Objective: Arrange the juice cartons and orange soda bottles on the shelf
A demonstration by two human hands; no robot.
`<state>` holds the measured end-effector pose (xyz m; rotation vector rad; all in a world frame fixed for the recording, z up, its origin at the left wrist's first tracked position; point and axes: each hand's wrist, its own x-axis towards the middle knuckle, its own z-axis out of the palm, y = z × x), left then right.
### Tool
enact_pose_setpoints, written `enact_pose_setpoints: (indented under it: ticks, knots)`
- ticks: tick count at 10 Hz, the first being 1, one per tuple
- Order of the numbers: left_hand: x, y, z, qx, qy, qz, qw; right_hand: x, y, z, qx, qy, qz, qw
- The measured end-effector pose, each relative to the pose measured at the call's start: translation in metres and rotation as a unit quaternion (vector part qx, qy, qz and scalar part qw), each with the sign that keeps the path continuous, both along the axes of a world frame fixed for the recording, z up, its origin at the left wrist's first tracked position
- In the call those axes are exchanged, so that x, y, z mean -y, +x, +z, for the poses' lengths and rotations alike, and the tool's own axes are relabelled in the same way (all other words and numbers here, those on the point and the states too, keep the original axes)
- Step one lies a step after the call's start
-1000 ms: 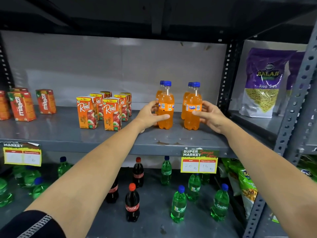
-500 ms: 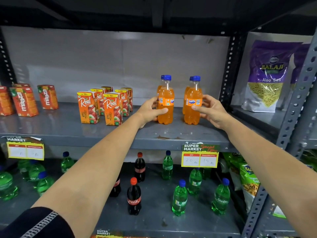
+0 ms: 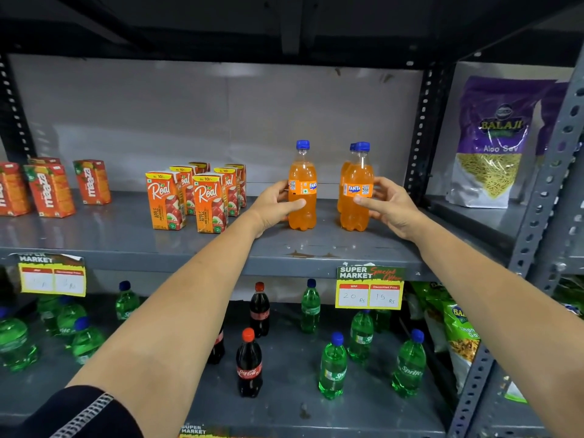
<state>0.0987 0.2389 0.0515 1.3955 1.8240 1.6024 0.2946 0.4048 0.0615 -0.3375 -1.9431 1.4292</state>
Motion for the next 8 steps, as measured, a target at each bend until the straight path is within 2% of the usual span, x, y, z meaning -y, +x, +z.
enact_pose_setpoints:
  ticks: [1,4,6,7,8]
  knots:
    - [0.001,0.0,0.0,-0.02,-0.003,0.002,1.0,0.001,0.001,0.0,0.0,-0.004,0.003,1.0]
    - [0.003,0.0,-0.001,0.0,-0.001,-0.006,1.0,-0.001,-0.001,-0.001,0.001,-0.004,0.007,1.0]
    - [0.004,0.003,-0.005,0.009,-0.034,-0.012,0.999,-0.002,0.0,-0.004,0.011,-0.006,0.006,1.0]
    - [0.006,0.005,-0.005,0.004,-0.036,0.008,0.999,0.002,0.0,-0.006,0.04,0.016,-0.016,0.999]
    - [0.012,0.008,-0.006,-0.02,-0.044,0.052,0.997,0.011,0.001,-0.005,0.055,0.08,-0.106,0.99]
